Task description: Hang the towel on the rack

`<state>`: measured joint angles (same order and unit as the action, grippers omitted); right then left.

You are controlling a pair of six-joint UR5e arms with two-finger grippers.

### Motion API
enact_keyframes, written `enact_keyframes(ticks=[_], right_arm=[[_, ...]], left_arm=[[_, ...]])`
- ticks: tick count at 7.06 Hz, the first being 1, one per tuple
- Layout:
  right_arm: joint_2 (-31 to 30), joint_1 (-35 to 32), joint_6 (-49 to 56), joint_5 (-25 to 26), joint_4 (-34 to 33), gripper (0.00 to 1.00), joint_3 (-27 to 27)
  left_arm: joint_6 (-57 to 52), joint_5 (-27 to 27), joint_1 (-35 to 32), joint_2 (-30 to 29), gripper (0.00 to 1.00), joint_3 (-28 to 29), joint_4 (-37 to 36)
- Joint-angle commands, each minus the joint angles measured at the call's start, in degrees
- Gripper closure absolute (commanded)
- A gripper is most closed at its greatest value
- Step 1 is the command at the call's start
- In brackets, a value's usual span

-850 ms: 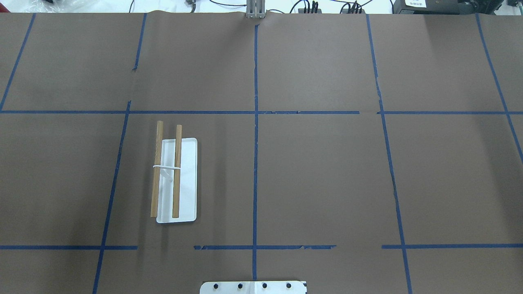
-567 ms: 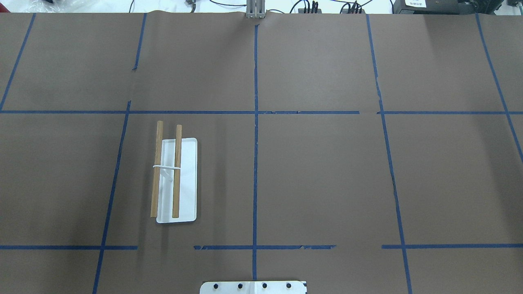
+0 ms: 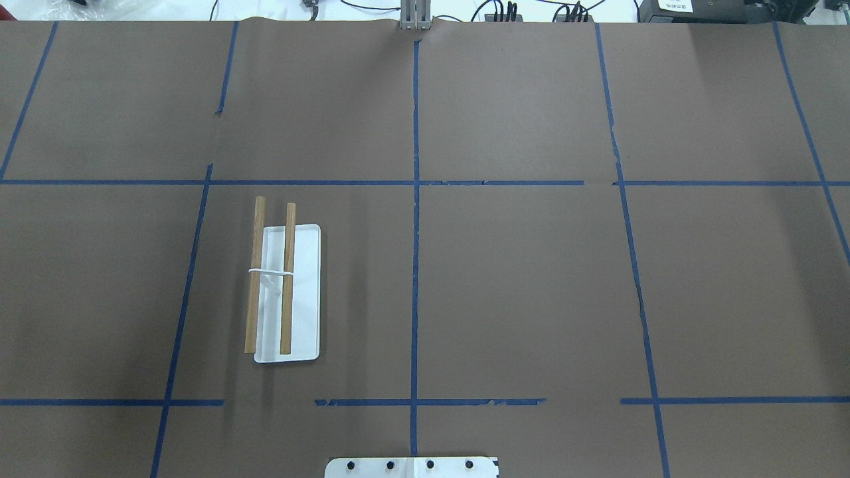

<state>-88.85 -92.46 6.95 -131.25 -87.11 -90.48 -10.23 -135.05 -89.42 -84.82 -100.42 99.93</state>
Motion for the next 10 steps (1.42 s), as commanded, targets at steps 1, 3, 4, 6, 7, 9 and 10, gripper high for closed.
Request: enact_keyframes(ticks=[1, 3, 4, 6, 7, 9, 10], right_arm=[[-0.4, 0.1, -0.4, -0.8, -0.1, 0.0, -5.8], [-4.6, 0.1, -1.1, -3.8, 6.0, 0.0, -7.6], [-7.5, 0.1, -2.0, -5.1, 12.2, 0.0, -6.5], [-13.2, 2.4, -3.3, -6.7, 23.8, 0.0, -8.2], [-14.2, 6.2, -13.4, -4.4, 27.7, 0.0, -8.4], [-17.0, 16.1, -29.2, 1.5, 34.0, 0.01, -9.8], [-22.8, 16.5, -29.2, 4.6, 37.1, 0.0, -9.8]], left_arm=[[1.2, -0.1, 1.1, -1.6, 0.0, 1.7, 16.3], [7.2, -0.4, 1.2, -1.8, 0.0, 3.8, 29.3], [8.0, -0.6, 1.2, -1.8, 0.0, 5.8, 33.6], [7.9, -0.5, 1.2, -2.2, 0.0, 6.7, 35.5], [8.1, -0.5, 1.2, -2.1, 0.0, 6.8, 37.2], [8.5, -0.5, 1.2, -2.2, 0.0, 6.7, 37.3], [8.5, -0.5, 1.2, -2.2, 0.0, 6.6, 37.3]])
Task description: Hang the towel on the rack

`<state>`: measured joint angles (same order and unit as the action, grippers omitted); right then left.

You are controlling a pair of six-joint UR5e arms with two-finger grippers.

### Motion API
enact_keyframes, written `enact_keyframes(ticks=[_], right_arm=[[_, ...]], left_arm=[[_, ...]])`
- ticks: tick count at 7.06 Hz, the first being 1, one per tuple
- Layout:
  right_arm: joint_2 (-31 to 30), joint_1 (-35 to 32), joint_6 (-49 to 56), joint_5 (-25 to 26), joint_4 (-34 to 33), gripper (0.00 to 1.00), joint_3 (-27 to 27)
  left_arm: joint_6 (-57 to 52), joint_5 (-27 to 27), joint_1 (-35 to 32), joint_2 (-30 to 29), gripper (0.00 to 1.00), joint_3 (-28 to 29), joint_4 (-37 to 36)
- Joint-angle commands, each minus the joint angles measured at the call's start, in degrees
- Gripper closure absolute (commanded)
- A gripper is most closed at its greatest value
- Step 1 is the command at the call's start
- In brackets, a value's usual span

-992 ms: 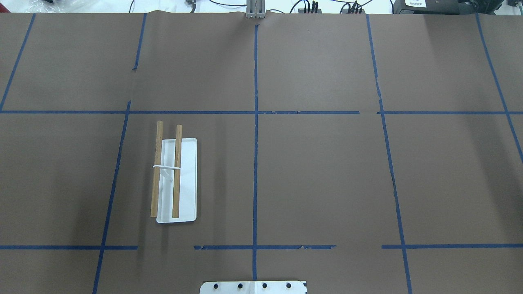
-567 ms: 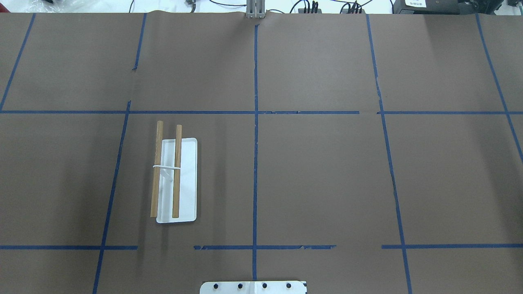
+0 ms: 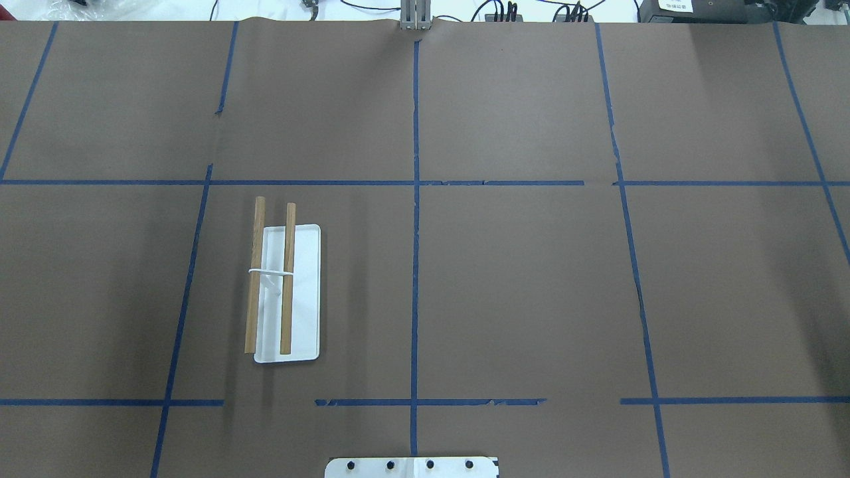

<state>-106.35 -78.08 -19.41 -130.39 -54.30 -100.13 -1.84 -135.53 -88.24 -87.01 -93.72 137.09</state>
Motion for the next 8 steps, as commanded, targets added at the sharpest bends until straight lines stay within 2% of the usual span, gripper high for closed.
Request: enact_keyframes(ticks=[1, 2, 3, 5, 8], right_arm=[[-8.9, 3.0, -2.7, 6.8, 5.3, 0.0, -0.1], [-11.6, 3.1, -3.0, 7.2, 5.6, 0.02, 0.5], [-13.1, 3.1, -3.4, 7.2, 11.3, 0.05, 3.9], [-13.3, 4.0, -3.7, 7.2, 24.2, 0.08, 14.1], [-13.4, 11.5, -3.4, 8.1, 24.9, 0.15, 14.4]], left_arm=[[0.1, -0.1, 0.1, -0.1, 0.0, -0.2, 0.1], [0.1, -0.1, 0.1, -0.2, 0.0, -0.4, 0.1], [-0.1, -0.1, 0.2, -0.2, 0.0, -0.5, 0.1], [-0.1, -0.1, 0.3, -0.3, 0.0, -0.6, 0.3], [-0.1, -0.2, 0.4, -0.4, 0.0, -0.6, 0.3]])
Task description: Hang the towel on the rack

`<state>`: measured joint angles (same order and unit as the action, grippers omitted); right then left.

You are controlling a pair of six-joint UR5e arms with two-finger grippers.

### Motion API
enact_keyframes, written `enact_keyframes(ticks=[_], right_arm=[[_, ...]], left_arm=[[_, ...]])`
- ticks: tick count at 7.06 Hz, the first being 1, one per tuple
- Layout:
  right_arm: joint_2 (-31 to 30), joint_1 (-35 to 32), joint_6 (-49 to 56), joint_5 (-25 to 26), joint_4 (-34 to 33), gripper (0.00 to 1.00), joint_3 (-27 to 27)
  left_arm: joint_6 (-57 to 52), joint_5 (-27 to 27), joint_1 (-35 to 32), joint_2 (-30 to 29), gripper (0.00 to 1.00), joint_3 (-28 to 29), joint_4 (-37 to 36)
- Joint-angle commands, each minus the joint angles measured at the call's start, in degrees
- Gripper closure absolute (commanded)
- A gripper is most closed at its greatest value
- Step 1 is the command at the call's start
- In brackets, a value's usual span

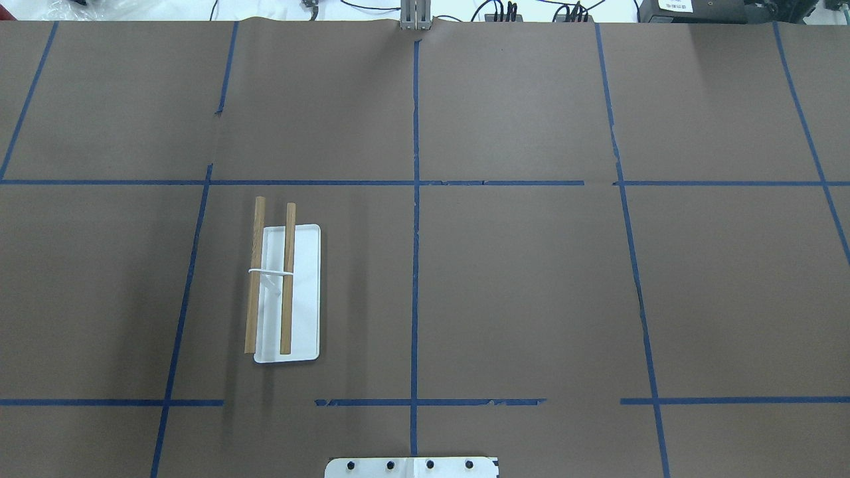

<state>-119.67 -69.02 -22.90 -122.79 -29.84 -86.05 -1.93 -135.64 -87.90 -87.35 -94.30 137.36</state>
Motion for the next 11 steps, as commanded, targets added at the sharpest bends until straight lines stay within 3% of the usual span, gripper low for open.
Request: enact_keyframes(ticks=[1, 5, 7, 9, 10, 11], right_arm=[[0.0, 4.1, 0.0, 1.3, 0.4, 0.2, 0.7], [-0.7, 8.6, 0.1, 3.8, 0.4, 0.32, 1.6], [-0.7, 9.7, 0.1, 4.0, 0.4, 0.42, 1.9], [-0.7, 10.2, 0.2, 4.0, 0.5, 0.74, 2.1], [-0.7, 10.3, 0.8, 4.0, 0.7, 0.98, 2.1], [-0.7, 10.2, 2.2, 4.0, 0.8, 1.0, 2.0]], left_arm=[[0.0, -0.1, 0.0, 0.0, 0.0, 0.0, 0.0], [0.0, 0.0, 0.0, 0.0, 0.0, 0.2, 1.0], [0.0, -0.1, 0.0, 0.0, 0.0, 0.2, 1.0], [0.0, -0.1, 0.0, 0.1, 0.0, 0.2, 1.0], [0.0, -0.1, 0.0, 0.1, 0.0, 0.2, 1.0], [0.0, -0.1, 0.0, 0.1, 0.0, 0.2, 1.0]])
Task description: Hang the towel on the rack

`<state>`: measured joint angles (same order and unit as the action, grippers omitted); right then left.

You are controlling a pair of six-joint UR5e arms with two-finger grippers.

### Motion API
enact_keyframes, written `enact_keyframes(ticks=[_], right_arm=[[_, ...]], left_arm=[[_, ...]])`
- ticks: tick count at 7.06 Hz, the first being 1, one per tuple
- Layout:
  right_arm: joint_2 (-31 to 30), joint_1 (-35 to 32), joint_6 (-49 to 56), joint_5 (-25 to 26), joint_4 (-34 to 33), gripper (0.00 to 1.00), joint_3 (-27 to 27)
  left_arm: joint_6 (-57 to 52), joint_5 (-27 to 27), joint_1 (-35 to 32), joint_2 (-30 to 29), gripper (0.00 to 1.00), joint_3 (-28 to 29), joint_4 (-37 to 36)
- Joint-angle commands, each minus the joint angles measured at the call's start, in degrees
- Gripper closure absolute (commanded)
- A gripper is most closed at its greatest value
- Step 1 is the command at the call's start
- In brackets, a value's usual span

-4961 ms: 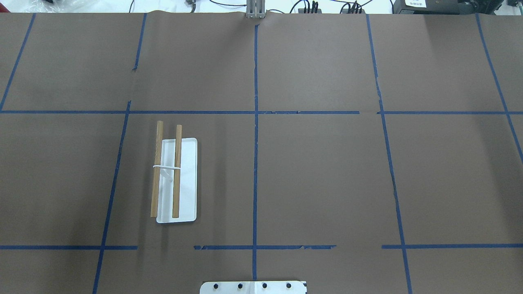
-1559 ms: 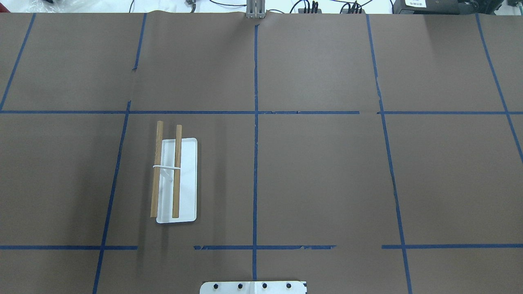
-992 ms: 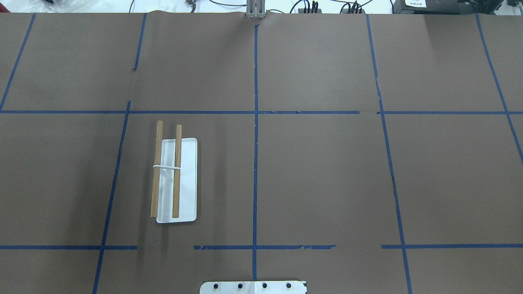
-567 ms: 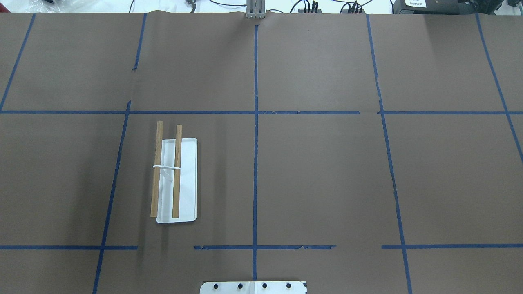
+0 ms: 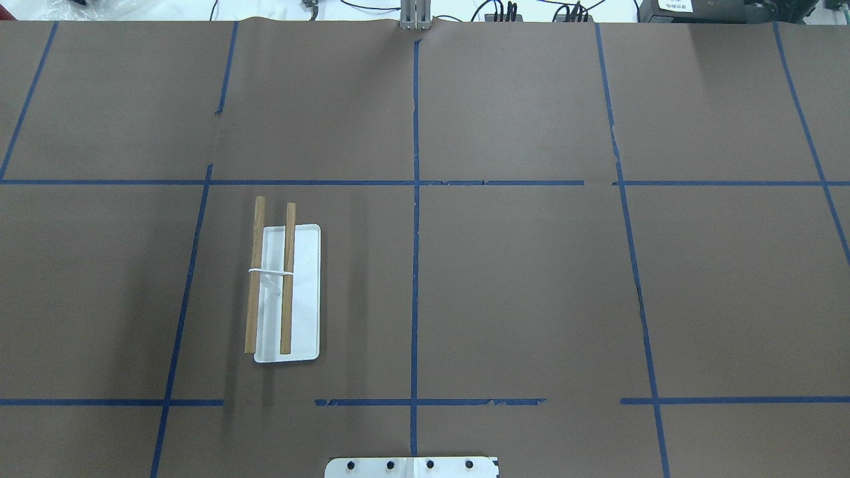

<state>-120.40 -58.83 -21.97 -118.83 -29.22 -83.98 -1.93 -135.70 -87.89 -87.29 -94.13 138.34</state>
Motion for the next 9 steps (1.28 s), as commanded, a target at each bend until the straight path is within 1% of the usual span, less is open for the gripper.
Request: enact_keyframes(ticks=[1, 2, 3, 4, 5, 6, 7, 8, 9], right_arm=[[0.0, -0.1, 2.6, 0.0, 0.2, 1.0, 0.0], [0.0, -0.1, 3.1, 0.1, 1.5, 1.0, 0.0], [0.3, -0.4, 3.5, -0.2, 4.5, 1.0, -0.5], [2.3, -1.5, 3.8, -2.1, 9.3, 1.0, -0.9], [5.1, -4.6, 3.8, -5.9, 13.1, 1.0, -0.9], [9.8, -7.7, 3.3, -12.2, 14.2, 1.0, -0.4], [12.4, -10.8, 3.7, -14.0, 13.8, 1.0, -1.1], [13.4, -11.5, 3.8, -14.1, 13.5, 1.0, -1.1], [17.5, -11.0, 3.8, -14.8, 11.6, 1.0, -1.2]], left_arm=[[0.0, 0.0, 0.0, 0.0, 0.0, 0.0, 0.0], [0.0, 0.0, 0.0, 0.0, 0.0, 0.0, 0.0], [0.2, 0.0, 0.1, 0.0, 0.0, -0.2, 0.1], [0.2, -0.1, 0.1, 0.0, 0.0, -0.3, 1.4], [0.6, 0.1, 3.4, -0.6, 0.0, -0.5, 1.8], [5.9, 0.6, 5.6, -3.5, 0.0, -0.5, 1.5], [11.4, 0.8, 8.4, -5.4, 0.0, -0.7, 1.5], [16.5, 1.0, 10.8, -8.1, 0.0, -0.6, 1.2], [23.7, 1.2, 12.4, -10.7, 0.0, -0.9, 0.4]])
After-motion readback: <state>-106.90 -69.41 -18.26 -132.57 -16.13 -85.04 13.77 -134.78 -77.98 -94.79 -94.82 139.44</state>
